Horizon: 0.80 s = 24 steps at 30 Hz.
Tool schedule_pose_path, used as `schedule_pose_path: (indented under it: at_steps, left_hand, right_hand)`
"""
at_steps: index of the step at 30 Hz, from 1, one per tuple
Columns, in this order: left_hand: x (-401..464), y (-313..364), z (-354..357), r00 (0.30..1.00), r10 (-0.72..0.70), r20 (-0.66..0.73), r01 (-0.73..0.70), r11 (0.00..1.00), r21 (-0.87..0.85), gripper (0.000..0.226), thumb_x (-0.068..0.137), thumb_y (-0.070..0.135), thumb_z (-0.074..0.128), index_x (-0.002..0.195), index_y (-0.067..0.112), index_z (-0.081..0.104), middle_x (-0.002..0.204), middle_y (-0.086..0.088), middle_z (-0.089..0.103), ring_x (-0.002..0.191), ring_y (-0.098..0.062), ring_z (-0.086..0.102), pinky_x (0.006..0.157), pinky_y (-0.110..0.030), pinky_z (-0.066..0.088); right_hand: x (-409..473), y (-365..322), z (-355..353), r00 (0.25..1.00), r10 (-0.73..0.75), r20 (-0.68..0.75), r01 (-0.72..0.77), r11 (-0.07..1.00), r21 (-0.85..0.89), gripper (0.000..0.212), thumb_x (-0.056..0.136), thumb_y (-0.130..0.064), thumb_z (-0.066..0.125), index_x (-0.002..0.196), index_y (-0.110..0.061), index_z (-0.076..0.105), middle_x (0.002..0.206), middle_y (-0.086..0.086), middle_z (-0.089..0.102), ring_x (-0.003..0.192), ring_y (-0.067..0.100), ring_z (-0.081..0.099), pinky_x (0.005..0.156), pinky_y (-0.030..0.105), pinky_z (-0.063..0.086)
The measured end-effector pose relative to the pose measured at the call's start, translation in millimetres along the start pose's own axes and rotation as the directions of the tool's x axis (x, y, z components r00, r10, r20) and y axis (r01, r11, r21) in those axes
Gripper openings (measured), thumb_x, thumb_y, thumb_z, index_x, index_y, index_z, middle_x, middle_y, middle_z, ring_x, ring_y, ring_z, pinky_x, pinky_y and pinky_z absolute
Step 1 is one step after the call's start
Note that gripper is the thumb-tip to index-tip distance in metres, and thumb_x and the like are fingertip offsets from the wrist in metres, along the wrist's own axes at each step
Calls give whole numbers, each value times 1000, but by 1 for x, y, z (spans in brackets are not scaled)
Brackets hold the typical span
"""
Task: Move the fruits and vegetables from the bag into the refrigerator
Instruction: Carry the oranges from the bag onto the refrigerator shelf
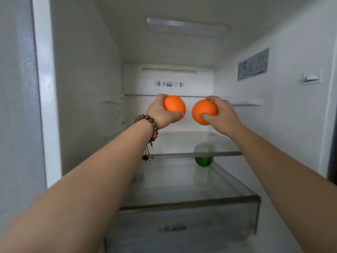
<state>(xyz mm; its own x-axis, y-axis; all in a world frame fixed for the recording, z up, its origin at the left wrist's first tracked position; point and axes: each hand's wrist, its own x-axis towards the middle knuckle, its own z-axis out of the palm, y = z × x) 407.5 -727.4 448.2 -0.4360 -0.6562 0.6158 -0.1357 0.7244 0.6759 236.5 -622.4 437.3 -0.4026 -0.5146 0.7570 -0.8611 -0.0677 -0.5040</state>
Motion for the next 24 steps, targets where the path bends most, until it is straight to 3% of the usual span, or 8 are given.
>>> schedule_pose_path:
  at_steps: [4, 8, 14, 18, 24]
  left_hand:
    - [43, -12, 6, 990, -54, 129, 46, 997, 61, 77, 70, 25, 80, 135, 27, 38, 126, -4, 48, 107, -23, 52, 89, -34, 48]
    - [82, -31, 24, 957, -102, 272, 59, 985, 162, 91, 66, 24, 84, 141, 24, 32, 134, -8, 44, 115, -25, 51, 101, -38, 43]
    - [107, -51, 58, 915, -141, 379, 17, 950, 313, 88, 66, 26, 84, 138, 23, 35, 134, -8, 46, 117, -26, 49, 96, -33, 41]
    - [108, -63, 78, 893, -161, 421, 34, 955, 293, 90, 68, 25, 83, 141, 25, 31, 139, -7, 40, 122, -27, 46, 99, -36, 41]
    - [104, -81, 97, 872, -193, 449, 46, 947, 316, 95, 72, 21, 80, 146, 24, 21, 145, -9, 35, 130, -26, 40, 104, -36, 37]
  right_hand:
    - [29, 30, 4, 990, 32, 136, -21, 997, -77, 62, 79, -22, 70, 135, -23, 44, 136, 15, 41, 121, 30, 46, 95, 29, 35]
    - [59, 61, 16, 965, 59, 257, -8, 980, -198, 63, 77, -24, 71, 134, -26, 43, 137, 13, 44, 120, 30, 46, 96, 34, 38]
    - [79, 85, 26, 878, 156, 454, 30, 926, -375, 64, 80, -26, 67, 136, -19, 36, 135, 13, 45, 115, 29, 48, 90, 36, 44]
    - [81, 97, 30, 845, 183, 503, 59, 902, -427, 65, 81, -29, 65, 138, -19, 36, 136, 14, 43, 116, 28, 48, 92, 37, 45]
    - [85, 108, 40, 861, 165, 481, 64, 903, -425, 70, 83, -32, 63, 143, -16, 29, 141, 13, 42, 122, 28, 45, 98, 36, 41]
